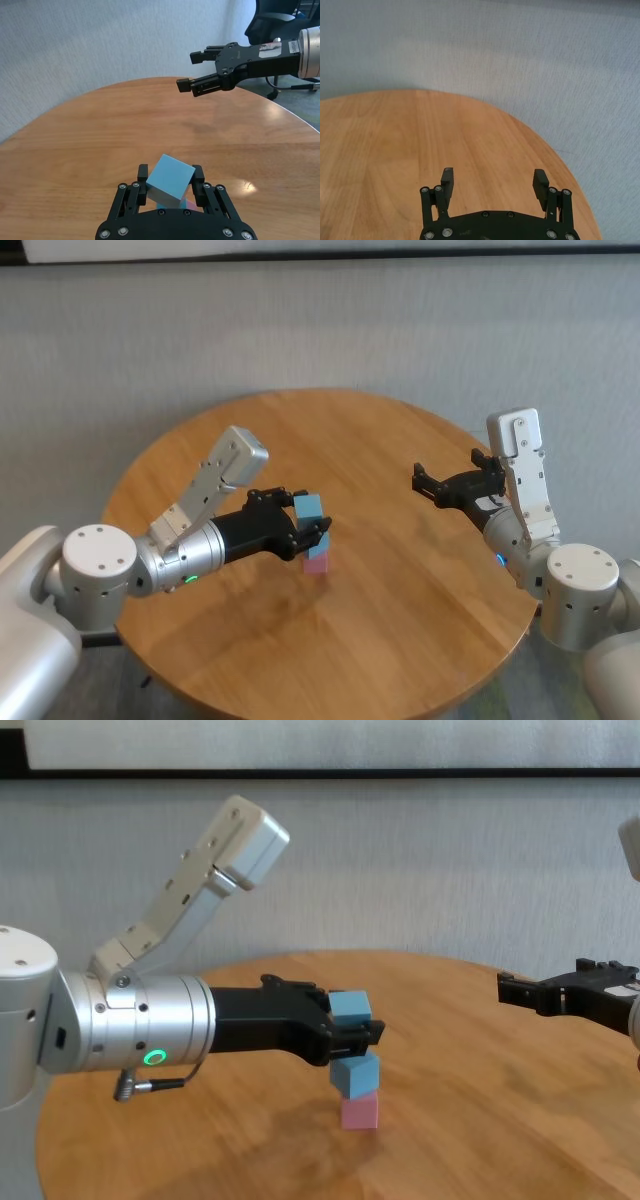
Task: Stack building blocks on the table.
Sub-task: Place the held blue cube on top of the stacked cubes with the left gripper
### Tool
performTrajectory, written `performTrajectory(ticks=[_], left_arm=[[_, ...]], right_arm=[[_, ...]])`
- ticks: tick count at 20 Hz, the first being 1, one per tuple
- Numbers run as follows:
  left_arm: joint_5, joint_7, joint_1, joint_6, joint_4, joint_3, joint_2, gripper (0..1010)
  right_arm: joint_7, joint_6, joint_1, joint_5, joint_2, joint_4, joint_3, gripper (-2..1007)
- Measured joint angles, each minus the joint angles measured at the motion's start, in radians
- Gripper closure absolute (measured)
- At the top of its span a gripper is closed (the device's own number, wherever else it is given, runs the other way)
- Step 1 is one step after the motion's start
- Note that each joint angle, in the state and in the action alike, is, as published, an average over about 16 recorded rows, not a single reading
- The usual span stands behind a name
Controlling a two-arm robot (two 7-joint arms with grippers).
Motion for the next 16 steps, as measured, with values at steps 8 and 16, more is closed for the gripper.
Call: performTrajectory(ticks=[8, 16], left_arm=[[0.002, -0.007, -0.013, -0.007, 0.035, 0.011, -0.012, 468], [0.004, -0.013, -0.024, -0.013, 0.057, 0.017, -0.020, 468]], right_arm=[[0.000, 0.000, 0.000, 0.000, 0.000, 0.000, 0.000, 5], [0.000, 0.000, 0.000, 0.000, 0.000, 0.000, 0.000, 5]])
